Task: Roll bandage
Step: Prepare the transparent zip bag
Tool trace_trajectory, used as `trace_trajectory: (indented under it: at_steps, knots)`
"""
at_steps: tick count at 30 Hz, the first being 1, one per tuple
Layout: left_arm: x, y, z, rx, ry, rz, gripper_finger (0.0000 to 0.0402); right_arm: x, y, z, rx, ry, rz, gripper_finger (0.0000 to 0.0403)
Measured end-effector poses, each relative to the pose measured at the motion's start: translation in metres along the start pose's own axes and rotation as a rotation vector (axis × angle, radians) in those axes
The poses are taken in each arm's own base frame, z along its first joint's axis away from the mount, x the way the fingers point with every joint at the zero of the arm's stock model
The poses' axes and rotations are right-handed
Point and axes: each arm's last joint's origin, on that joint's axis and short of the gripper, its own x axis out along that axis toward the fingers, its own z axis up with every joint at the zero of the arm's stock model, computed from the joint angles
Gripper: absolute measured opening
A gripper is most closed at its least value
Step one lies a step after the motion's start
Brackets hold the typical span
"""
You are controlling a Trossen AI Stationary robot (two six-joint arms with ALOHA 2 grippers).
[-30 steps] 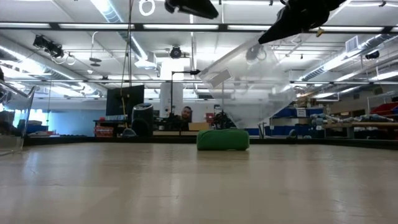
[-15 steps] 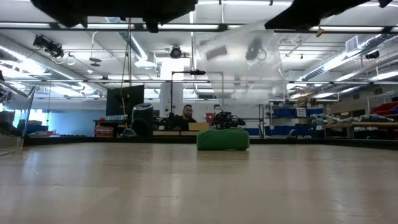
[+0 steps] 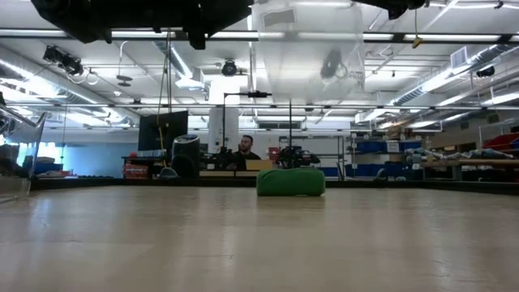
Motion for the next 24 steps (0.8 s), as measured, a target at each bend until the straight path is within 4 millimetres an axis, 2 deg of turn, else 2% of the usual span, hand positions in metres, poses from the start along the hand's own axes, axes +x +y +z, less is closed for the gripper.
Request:
trace_trajectory:
  at_steps: [7, 18, 24]
  knots:
    - [0.000, 0.000, -0.001, 0.001, 0.012, -0.001, 0.0130, -0.001, 0.001, 0.004, -0.002, -0.034, 0.004, 0.0000]
    - [0.009, -0.003, 0.005, -0.007, -0.001, -0.045, 0.0066, 0.005, 0.004, 0.002, 0.003, -0.034, 0.018, 0.0000]
    - [0.012, -0.004, 0.004, 0.006, 0.009, -0.061, 0.0059, 0.009, 0.007, -0.001, 0.010, -0.014, 0.024, 0.0000]
